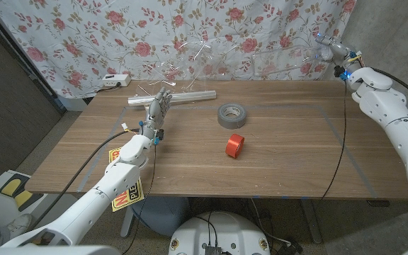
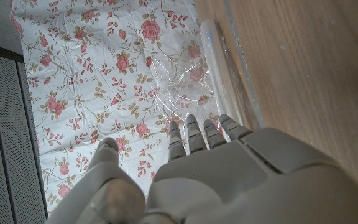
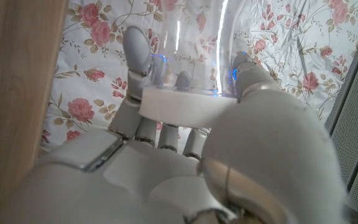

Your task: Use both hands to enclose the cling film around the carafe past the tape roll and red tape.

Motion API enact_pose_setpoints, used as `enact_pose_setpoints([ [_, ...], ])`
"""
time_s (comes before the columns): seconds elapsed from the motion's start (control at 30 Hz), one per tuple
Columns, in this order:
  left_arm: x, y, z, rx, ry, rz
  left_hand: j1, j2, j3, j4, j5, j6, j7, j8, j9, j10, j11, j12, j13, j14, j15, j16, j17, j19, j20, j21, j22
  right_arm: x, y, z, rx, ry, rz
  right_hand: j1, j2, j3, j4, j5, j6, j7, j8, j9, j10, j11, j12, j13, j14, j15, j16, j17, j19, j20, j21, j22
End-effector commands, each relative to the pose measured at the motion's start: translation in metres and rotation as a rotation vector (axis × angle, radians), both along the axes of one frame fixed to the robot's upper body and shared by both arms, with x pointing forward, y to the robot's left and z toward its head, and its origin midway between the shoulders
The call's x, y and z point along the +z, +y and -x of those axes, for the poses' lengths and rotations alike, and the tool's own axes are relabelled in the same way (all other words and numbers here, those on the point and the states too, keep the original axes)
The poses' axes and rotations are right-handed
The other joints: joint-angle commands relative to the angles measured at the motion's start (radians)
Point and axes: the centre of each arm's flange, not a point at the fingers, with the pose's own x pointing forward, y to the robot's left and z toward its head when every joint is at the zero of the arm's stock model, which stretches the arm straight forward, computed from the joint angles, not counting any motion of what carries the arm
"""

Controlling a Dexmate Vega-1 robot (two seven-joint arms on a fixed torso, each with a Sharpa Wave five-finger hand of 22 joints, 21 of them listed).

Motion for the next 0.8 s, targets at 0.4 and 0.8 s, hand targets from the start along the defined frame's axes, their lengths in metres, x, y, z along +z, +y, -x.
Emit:
enact_pose_setpoints([
  [0.4, -0.0009, 0.0006, 0.0007, -0.010, 0.002, 0.000, -0.008, -0.002, -0.001, 0.001, 0.008, 0.004, 0.000, -0.002, -0.001, 0.007, -0.004, 0.001, 0.003, 0.004, 0.002, 0.003, 0.004, 0.008, 0.002, -0.003, 0.005, -0.0104, 0.0097, -0.0021, 0.101, 0.020, -0.083, 0.177, 0.205, 0.020, 0.003, -0.004, 0.060, 0.059, -0.011, 0.012, 0.116, -0.138, 0.008, 0.003, 0.359, -0.389, 0.247, 0.047, -0.036, -0.092, 0.019, -0.022],
  [0.8, 0.0006, 0.0013, 0.0015, 0.002, 0.008, -0.006, -0.008, 0.000, 0.000, -0.001, 0.008, 0.001, 0.002, -0.004, -0.001, 0.008, -0.002, 0.000, 0.003, 0.002, 0.008, 0.003, 0.004, 0.006, 0.006, -0.004, 0.005, -0.0114, 0.0079, -0.0011, 0.106, 0.004, -0.083, 0.172, 0.205, 0.031, 0.001, -0.006, 0.063, 0.059, -0.013, 0.012, 0.113, -0.136, 0.014, -0.001, 0.355, -0.389, 0.247, 0.046, -0.041, -0.092, 0.035, -0.034],
])
